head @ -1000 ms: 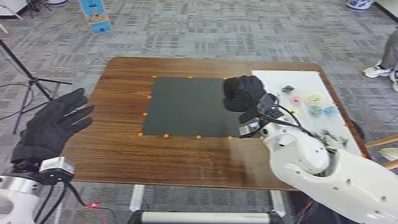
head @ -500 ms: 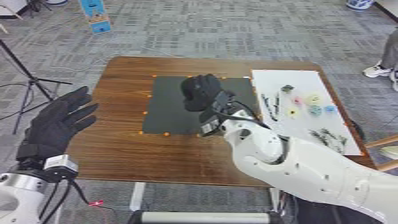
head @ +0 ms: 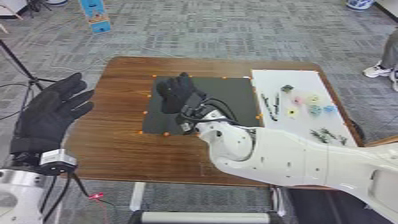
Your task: Arrange flowers
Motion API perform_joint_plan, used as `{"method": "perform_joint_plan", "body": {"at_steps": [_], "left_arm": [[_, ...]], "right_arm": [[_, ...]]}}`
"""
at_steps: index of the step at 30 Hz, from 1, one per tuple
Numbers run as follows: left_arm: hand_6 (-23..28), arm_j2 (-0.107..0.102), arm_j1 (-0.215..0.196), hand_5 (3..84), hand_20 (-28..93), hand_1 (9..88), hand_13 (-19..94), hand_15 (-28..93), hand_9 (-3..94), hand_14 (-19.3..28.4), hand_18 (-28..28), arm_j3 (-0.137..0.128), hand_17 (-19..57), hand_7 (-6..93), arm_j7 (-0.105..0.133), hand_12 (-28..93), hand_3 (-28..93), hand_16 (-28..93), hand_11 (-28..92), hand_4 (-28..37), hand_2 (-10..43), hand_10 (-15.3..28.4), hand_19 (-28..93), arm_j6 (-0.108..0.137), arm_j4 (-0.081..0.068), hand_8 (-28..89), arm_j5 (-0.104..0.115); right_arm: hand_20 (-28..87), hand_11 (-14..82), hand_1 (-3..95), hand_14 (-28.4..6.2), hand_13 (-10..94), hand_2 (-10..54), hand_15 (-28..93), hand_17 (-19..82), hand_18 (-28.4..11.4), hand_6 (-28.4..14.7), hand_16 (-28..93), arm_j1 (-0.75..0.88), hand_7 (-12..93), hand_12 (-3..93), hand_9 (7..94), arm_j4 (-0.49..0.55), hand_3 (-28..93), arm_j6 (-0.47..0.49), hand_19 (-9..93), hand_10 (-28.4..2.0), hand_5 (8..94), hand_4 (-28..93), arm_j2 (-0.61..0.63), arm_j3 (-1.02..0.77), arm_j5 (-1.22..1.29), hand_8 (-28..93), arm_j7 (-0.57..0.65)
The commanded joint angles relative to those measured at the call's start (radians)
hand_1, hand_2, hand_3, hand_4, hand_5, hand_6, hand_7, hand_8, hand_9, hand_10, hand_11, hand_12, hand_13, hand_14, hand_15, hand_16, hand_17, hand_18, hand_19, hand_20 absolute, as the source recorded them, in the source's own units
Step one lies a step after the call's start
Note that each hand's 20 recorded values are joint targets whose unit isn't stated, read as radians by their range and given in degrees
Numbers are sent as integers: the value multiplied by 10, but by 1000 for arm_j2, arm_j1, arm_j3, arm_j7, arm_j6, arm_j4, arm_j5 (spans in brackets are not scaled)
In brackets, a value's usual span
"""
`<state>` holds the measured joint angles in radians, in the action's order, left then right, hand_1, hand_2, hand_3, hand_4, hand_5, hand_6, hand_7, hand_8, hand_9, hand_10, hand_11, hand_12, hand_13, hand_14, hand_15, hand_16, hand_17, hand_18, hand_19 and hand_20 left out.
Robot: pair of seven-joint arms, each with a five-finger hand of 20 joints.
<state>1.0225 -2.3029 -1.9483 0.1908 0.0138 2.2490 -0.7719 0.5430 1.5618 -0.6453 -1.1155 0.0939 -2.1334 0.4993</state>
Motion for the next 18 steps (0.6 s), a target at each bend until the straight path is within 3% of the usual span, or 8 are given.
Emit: {"method": "perform_joint_plan", "body": {"at_steps": [1,6,10,18], "left_arm": [[32,-46,137,288,81,234,231,276,257,128,219,69,-107,225,-77,140,721,5,246,-283,-49,108,422,-36,-68,-117,7],[26,-73,196,272,70,226,216,238,240,128,231,83,-109,217,-90,136,710,-1,227,-283,-68,107,411,-89,-87,-116,10],[27,-98,232,268,63,218,208,213,232,130,237,99,-112,211,-94,137,702,6,216,-283,-77,104,410,-88,-101,-113,20],[28,-124,268,267,58,213,205,199,228,131,233,108,-113,206,-92,142,698,17,209,-283,-75,104,410,-91,-112,-108,23]], "right_arm": [[510,591,404,-108,657,-95,826,323,-212,3,464,139,587,700,729,-185,847,50,835,-99,644,-86,-98,-132,-45,297,-119],[511,589,404,-108,657,-95,825,322,-213,3,462,146,588,701,729,-249,848,56,834,-99,644,-89,-127,-133,-37,291,-108],[511,589,406,-108,657,-95,825,322,-213,4,461,154,588,699,728,-268,847,86,833,-99,644,-91,-142,-138,-48,291,-95],[510,589,409,-108,658,-95,825,322,-212,4,459,168,588,698,729,-275,845,97,832,-98,642,-98,-157,-130,-51,289,-106]]}}
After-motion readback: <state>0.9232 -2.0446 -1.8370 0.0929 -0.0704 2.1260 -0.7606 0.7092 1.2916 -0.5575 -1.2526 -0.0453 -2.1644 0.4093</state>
